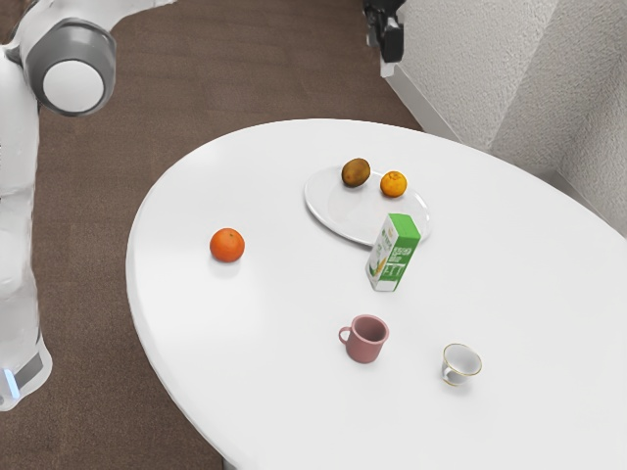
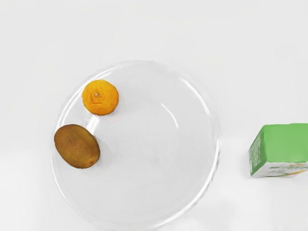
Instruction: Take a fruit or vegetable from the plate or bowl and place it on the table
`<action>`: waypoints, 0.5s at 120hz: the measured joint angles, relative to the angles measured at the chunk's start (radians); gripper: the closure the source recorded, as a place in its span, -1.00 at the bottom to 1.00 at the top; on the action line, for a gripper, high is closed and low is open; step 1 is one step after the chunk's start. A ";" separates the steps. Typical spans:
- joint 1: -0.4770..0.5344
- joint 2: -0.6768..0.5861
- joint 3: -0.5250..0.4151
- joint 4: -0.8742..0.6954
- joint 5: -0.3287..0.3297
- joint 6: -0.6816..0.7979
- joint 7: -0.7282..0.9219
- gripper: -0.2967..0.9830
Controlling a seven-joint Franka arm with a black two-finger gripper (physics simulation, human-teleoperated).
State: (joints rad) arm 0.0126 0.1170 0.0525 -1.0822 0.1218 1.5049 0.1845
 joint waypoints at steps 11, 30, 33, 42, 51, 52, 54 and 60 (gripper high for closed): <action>-0.184 0.022 -0.020 0.003 0.036 0.017 0.001 -0.51; -0.451 -0.057 -0.034 0.004 0.244 -0.028 0.004 -0.51; -0.494 -0.057 -0.035 0.004 0.285 -0.041 0.004 -0.51; -0.592 -0.060 -0.033 0.005 0.363 -0.071 0.003 -0.51; -0.655 -0.072 0.016 0.006 0.359 -0.096 0.004 -0.51; -0.660 -0.071 0.024 0.006 0.357 -0.099 0.004 -0.51; -0.669 -0.068 0.044 0.006 0.354 -0.103 0.005 -0.51; -0.675 -0.054 0.113 0.004 0.343 -0.113 0.006 -0.50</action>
State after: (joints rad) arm -0.6619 0.0629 0.1656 -1.0786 0.4646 1.3919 0.1907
